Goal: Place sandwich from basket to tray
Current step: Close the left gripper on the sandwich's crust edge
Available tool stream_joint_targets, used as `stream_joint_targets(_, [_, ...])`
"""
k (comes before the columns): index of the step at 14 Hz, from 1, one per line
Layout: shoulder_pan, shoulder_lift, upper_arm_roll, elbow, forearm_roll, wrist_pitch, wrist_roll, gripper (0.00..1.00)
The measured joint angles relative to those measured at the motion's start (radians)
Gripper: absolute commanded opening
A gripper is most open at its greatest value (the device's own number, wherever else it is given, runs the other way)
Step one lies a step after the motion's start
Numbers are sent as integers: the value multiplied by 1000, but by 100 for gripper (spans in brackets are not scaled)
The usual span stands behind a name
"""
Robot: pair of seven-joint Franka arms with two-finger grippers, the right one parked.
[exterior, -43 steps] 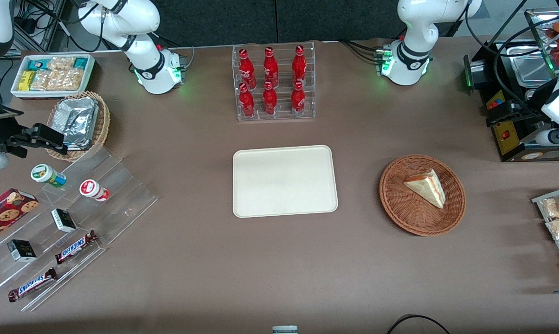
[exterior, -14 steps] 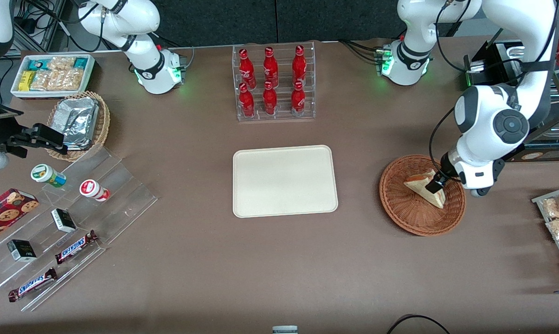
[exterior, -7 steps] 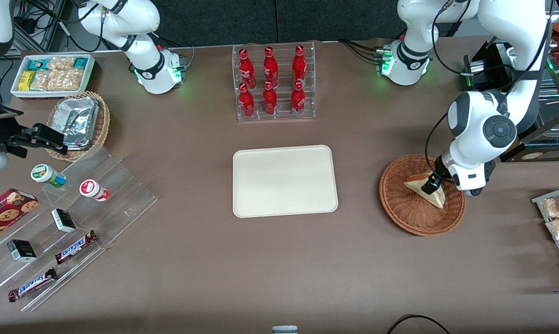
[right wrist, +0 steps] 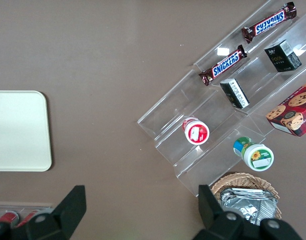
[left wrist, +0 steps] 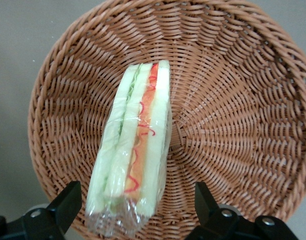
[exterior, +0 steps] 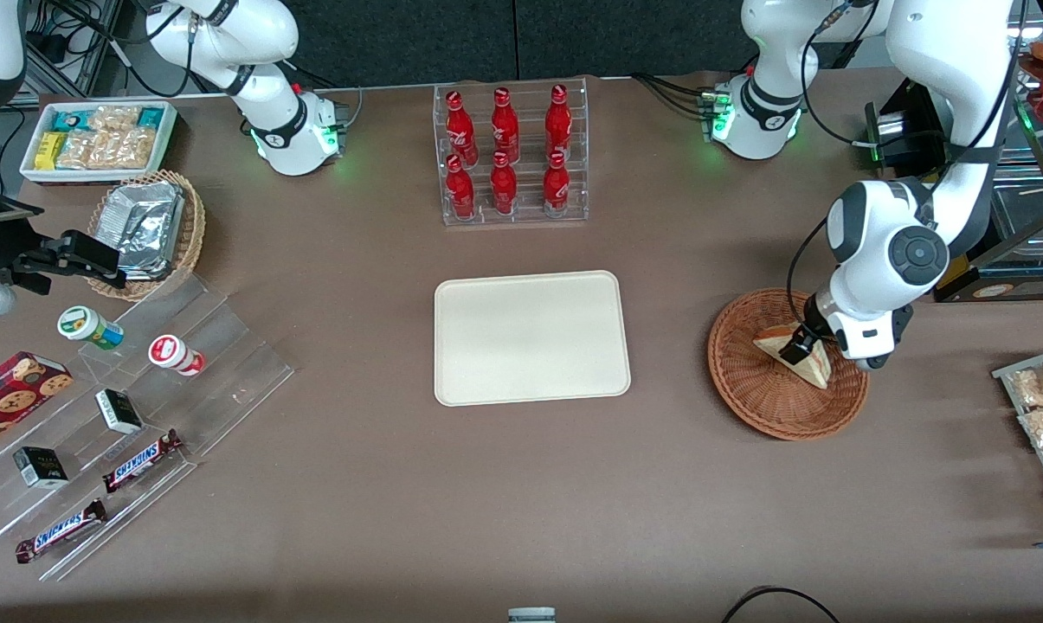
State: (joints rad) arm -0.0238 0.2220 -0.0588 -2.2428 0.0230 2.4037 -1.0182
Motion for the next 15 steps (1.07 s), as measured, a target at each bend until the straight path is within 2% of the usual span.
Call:
stream_joint_targets(1, [0,9,1,0,0,5,0,92])
stream_joint_targets(3, [0,15,3,0,0,8,-1,56])
stream_joint_targets(5, [1,15,5,0,0,8,-3,26])
stream_joint_targets(6, [2,15,6,0,0,8,-4,17])
stream_joint_targets(7, [3,15,7,0,0,8,-4,13])
stream_joint_targets(11, [3,3,7,10,0,-16,-13,13])
stream_joint_targets(13, [0,-18,4,39,0,-86,-14,13])
stream_joint_targets(15, [-16,-48,-1,111,5,-227,-14,13])
